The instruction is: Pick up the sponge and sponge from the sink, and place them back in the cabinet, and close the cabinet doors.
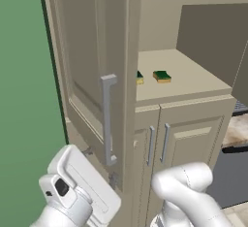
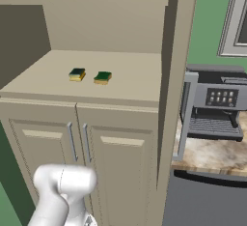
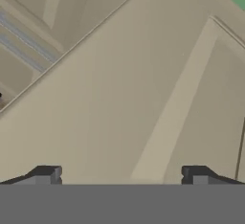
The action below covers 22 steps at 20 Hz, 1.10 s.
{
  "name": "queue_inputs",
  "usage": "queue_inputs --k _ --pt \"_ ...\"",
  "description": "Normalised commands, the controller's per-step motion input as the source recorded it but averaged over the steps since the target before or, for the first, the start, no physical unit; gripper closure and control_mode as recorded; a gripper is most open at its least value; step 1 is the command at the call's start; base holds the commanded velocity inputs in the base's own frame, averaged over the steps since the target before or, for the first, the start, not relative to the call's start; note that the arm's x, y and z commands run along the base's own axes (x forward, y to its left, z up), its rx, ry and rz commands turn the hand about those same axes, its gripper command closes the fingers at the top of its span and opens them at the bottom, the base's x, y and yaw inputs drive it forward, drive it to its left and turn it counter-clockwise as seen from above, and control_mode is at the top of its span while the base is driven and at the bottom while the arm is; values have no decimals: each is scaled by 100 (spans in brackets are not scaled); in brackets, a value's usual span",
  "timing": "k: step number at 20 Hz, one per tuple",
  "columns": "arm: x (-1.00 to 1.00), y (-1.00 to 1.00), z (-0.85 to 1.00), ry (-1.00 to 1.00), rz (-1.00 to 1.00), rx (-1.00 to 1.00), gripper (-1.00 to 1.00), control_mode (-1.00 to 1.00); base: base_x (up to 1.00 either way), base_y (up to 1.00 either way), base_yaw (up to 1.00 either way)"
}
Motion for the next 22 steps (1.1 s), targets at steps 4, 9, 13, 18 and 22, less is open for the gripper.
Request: queue_inputs --k 4,9,13,18,22 --pt "13 -31 4 -2 0 0 -100 -100 0 0 0" --pt "15 -33 5 -2 0 0 -100 -100 0 0 0" --pt "12 -35 6 -2 0 0 -100 -100 0 0 0" --pt "15 -36 9 -1 0 0 -100 -100 0 0 0" --pt "14 -35 7 -1 0 0 -100 -100 0 0 0"
